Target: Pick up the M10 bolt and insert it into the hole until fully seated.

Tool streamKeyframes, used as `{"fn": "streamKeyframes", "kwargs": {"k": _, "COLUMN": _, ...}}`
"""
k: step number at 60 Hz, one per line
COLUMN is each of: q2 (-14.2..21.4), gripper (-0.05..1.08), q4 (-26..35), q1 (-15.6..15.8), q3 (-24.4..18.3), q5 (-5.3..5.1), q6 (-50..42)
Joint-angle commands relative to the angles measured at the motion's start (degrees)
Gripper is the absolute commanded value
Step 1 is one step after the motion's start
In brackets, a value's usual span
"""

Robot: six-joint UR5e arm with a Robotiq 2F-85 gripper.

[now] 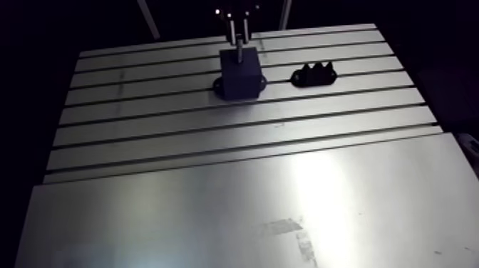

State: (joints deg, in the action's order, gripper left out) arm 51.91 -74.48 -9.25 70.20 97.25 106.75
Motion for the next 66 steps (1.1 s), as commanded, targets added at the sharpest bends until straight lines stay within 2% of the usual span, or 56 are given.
{"fn": "streamKeyframes", "kwargs": {"k": 1, "q2": -0.02, "gripper": 1.08, "q4": 0.00, "q1": -0.05, "q3": -0.11, "q5": 0.00, "q6": 0.00}}
{"fn": "streamKeyframes", "kwargs": {"k": 66, "q2": -0.02, "gripper": 1.08, "q4": -0.43, "q1": 0.01, "q3": 0.23, "q5": 0.35, "q6": 0.09}}
